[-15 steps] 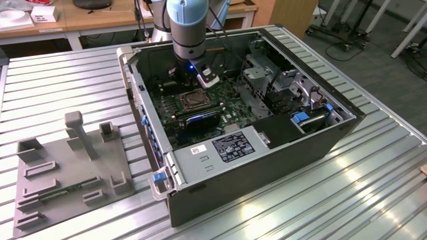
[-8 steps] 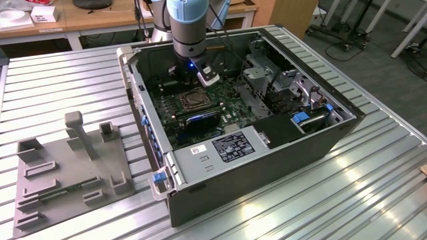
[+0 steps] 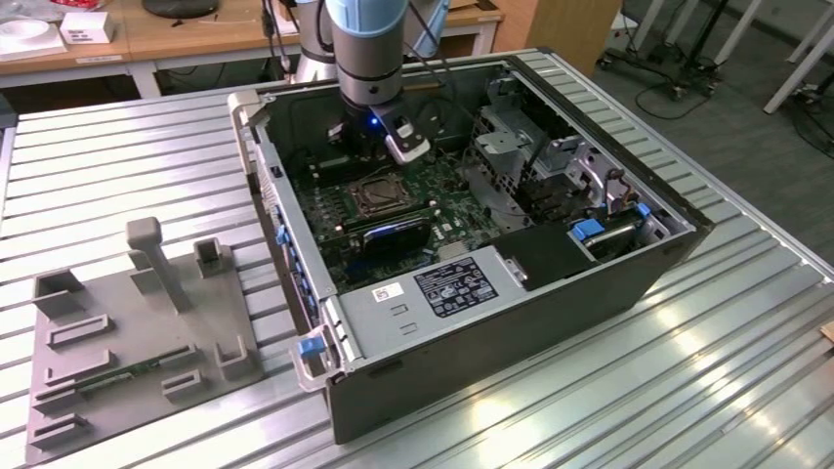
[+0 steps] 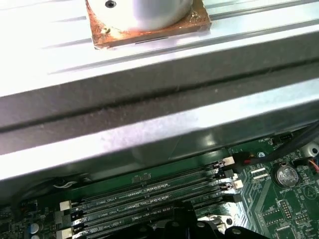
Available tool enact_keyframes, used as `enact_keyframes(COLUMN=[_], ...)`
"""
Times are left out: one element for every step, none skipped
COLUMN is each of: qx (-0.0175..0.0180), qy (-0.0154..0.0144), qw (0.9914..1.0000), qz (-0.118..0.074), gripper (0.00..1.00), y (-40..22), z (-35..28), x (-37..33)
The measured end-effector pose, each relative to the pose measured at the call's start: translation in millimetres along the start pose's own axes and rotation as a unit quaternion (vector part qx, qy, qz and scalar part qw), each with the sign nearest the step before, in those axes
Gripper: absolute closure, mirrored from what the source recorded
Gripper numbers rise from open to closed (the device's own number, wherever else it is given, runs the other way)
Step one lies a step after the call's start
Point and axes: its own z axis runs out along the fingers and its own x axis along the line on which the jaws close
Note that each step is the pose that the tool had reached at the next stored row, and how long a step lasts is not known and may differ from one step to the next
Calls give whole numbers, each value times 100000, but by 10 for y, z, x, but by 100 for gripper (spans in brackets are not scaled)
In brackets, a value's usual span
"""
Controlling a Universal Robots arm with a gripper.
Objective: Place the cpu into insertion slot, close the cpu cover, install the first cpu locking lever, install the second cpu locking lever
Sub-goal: 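Install the first cpu locking lever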
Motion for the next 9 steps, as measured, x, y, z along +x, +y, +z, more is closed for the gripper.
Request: enact_keyframes(qx=[-125, -266, -369, -437, -445, -447, -450, -477, -517], qy=[34, 72, 89, 102, 106, 105, 85, 48, -6], qw=[100000, 100000, 99999, 99999, 99999, 99999, 99999, 99999, 99999], qz=[22, 46, 65, 77, 76, 75, 70, 57, 46], gripper=[89, 89, 89, 89, 89, 89, 89, 89, 89], y=[3, 4, 5, 5, 5, 5, 3, -1, -5], z=[-8, -14, -17, -18, -18, -19, -21, -23, -25], x=[-1, -1, -1, 0, 2, 4, 11, 23, 39])
